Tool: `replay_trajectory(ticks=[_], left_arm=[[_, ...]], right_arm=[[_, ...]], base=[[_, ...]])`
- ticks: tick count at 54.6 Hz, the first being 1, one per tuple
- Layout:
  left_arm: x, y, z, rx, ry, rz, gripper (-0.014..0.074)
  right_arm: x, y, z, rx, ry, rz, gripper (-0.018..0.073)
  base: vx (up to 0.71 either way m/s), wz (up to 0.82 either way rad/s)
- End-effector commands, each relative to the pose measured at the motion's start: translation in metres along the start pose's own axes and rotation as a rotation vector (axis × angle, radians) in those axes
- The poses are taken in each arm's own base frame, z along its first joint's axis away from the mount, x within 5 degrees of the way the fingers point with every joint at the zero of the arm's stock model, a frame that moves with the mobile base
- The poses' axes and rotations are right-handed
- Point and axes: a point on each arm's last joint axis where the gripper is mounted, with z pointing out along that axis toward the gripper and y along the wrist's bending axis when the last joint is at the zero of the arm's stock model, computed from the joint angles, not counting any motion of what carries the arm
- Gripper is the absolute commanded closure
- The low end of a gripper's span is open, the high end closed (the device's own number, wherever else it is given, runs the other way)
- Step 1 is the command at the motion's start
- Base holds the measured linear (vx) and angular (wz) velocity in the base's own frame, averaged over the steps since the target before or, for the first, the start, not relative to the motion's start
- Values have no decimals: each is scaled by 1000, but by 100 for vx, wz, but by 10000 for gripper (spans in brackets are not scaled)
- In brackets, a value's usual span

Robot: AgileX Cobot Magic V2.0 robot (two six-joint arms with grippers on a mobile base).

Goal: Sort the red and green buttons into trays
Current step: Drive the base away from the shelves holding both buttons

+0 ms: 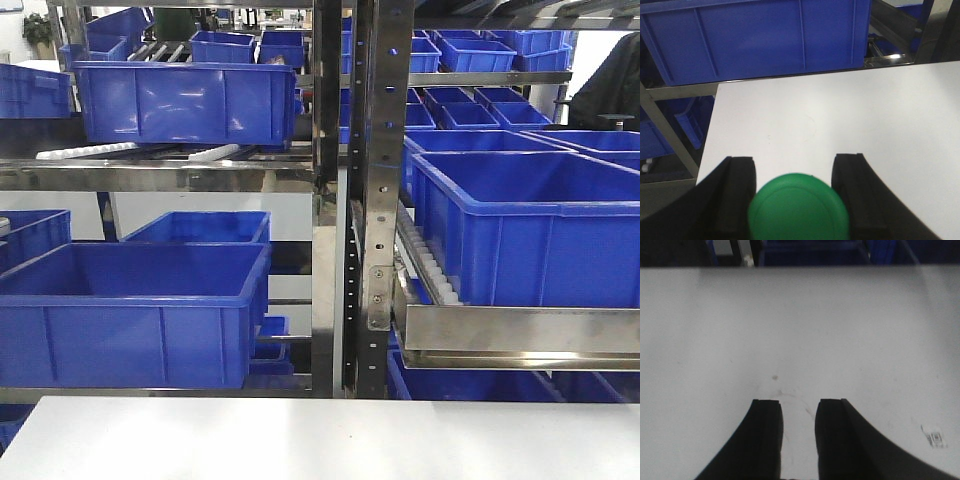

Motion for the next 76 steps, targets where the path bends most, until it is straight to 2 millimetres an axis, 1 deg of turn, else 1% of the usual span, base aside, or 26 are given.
replay_trajectory(ticks=[1,4,7,10,14,20,22,28,31,34,37,46,51,57,76], left_arm=[[-23,1,-4,-17,-153,5,603],[-28,1,-4,-12,-161,22,603],[-39,0,-5,-6,-181,50,603],[-53,0,-6,-3,-208,79,603],[-71,1,-9,0,-234,73,603],[-99,2,-15,4,-269,65,603],[-109,2,-17,4,-289,64,603],[-128,2,-26,9,-350,32,603],[-136,1,-35,22,-395,-7,603],[-139,-2,-42,37,-420,-17,603],[-141,-4,-51,52,-442,-15,603],[-142,-8,-76,89,-476,-6,603],[-141,-8,-85,93,-491,-4,603],[-142,-7,-90,93,-506,-5,603],[-141,-8,-89,95,-495,-4,603]], right_arm=[[-28,16,-20,-81,-169,-73,573],[-33,27,-28,-126,-202,-107,573],[-39,38,-38,-166,-239,-102,571],[-46,47,-47,-198,-268,-79,571],[-59,57,-59,-224,-309,-87,570],[-88,70,-81,-251,-403,-130,569],[-101,75,-92,-263,-448,-142,568],[-125,81,-118,-270,-533,-156,568],[-134,80,-130,-256,-570,-167,568],[-140,77,-142,-241,-602,-162,568],[-141,75,-151,-228,-620,-158,568],[-139,69,-165,-198,-635,-148,568],[-139,68,-171,-198,-656,-147,568],[-139,68,-171,-197,-653,-143,568],[-139,68,-171,-195,-650,-143,568]], base=[[0,0],[0,0],[0,0],[0,0],[0,0],[0,0],[0,0],[0,0],[0,0],[0,0],[0,0],[0,0],[0,0],[0,0],[0,0]])
